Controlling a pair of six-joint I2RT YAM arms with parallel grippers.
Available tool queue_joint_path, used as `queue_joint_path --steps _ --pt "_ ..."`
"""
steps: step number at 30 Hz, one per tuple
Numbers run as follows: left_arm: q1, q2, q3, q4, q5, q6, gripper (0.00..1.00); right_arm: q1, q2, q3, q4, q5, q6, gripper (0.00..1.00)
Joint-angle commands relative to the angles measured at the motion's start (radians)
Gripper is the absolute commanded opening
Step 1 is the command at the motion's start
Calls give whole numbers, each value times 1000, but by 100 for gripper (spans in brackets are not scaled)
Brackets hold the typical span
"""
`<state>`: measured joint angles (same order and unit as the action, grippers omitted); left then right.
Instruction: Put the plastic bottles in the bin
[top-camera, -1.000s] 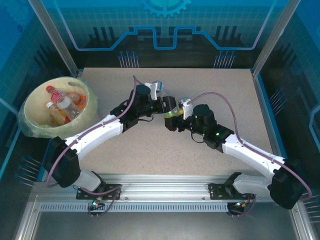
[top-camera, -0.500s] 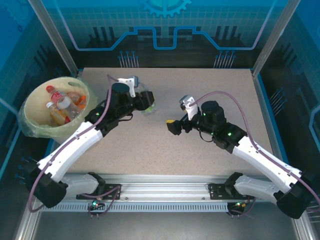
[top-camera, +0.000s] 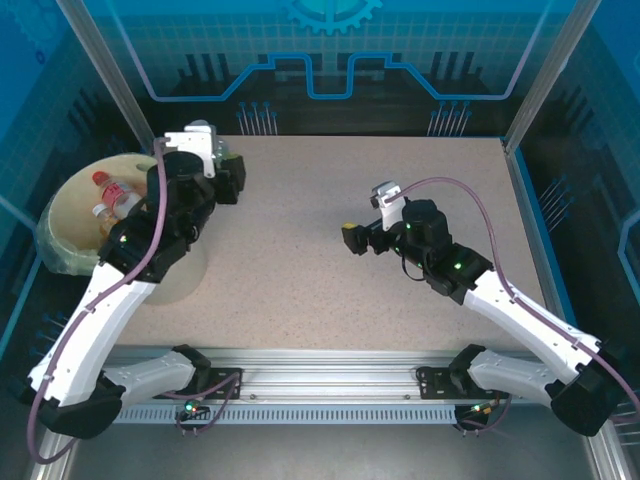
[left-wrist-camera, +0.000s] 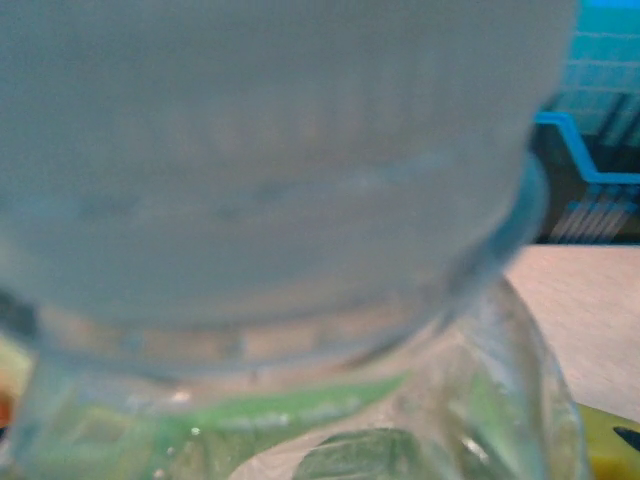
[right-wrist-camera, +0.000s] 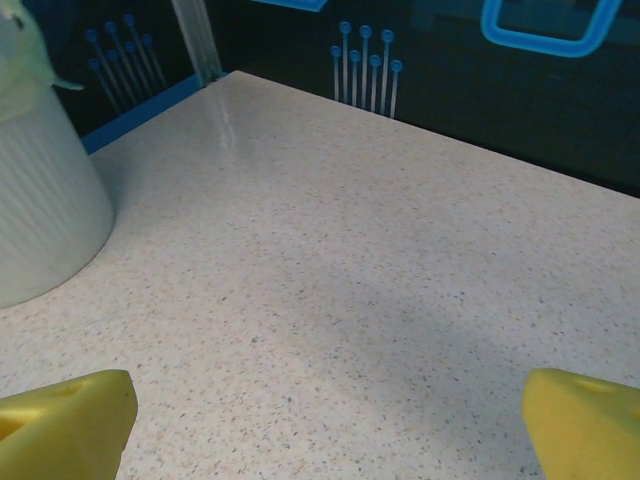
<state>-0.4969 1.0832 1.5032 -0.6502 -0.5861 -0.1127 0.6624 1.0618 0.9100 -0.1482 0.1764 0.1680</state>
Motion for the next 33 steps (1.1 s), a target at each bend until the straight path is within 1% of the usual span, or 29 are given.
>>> queue_joint_path --steps 1,5,7,11,16,18,20,23,28,31,33 --pt "16 -9 61 -66 -233 164 43 -22 9 0 25 44 58 100" --pt "40 -13 64 -39 -365 257 43 -36 18 1 24 45 86 100" --pt "76 -20 54 -11 -413 306 43 -41 25 6 21 43 93 100" --pt "222 -33 46 -21 -408 308 43 -49 41 20 17 35 100 100" --pt "369 -29 39 -26 -410 305 43 -52 59 35 13 17 106 100" --pt "443 -23 34 -47 -379 263 43 -52 68 40 17 13 112 100" --pt "497 -15 37 -83 -341 219 43 -53 75 47 16 5 113 100" --pt "577 15 56 -177 -308 135 45 -52 82 56 6 2 108 100" --pt "767 108 137 -431 -154 -33 48 -55 90 69 0 -1 96 100" --pt "881 134 129 -473 -35 -95 52 -57 99 78 -4 -10 95 100" --pt "929 149 117 -475 -4 -118 55 -58 105 85 -9 -16 96 100"
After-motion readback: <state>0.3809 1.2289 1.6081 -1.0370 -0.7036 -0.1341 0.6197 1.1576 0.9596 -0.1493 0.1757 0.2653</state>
